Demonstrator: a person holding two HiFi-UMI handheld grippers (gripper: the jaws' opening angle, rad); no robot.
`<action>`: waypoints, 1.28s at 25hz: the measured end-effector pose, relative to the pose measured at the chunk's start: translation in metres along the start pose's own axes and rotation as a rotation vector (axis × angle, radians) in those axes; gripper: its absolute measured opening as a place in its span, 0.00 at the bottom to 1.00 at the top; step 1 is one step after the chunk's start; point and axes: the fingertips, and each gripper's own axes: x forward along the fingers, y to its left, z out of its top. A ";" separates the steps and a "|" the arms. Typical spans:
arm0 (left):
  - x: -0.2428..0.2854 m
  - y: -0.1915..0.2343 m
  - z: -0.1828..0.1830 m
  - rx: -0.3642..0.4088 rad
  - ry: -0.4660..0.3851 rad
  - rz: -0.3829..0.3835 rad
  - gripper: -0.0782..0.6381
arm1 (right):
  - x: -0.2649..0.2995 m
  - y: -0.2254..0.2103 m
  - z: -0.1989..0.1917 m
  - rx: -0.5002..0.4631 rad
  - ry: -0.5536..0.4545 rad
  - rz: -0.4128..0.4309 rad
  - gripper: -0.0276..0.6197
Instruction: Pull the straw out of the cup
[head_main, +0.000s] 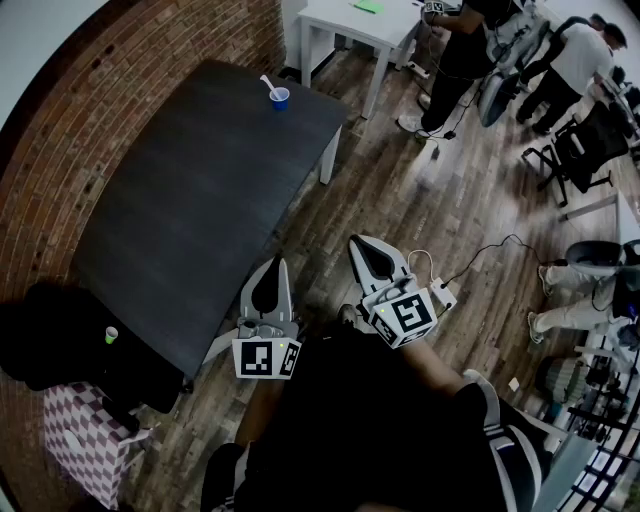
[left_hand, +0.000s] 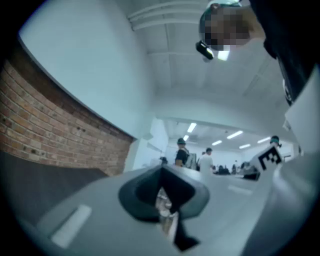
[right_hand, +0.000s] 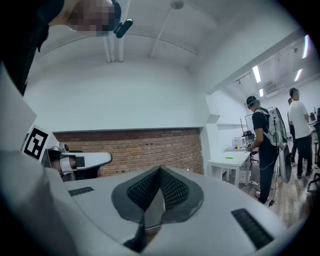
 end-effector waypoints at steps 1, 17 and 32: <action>0.001 -0.001 0.000 -0.001 0.000 -0.002 0.12 | 0.001 0.000 0.001 0.000 0.001 0.001 0.05; 0.018 -0.012 -0.010 -0.021 0.007 0.002 0.12 | -0.003 -0.016 0.004 0.024 -0.003 0.010 0.05; 0.085 -0.057 -0.037 -0.018 0.030 0.103 0.12 | 0.011 -0.096 -0.010 0.041 0.045 0.136 0.05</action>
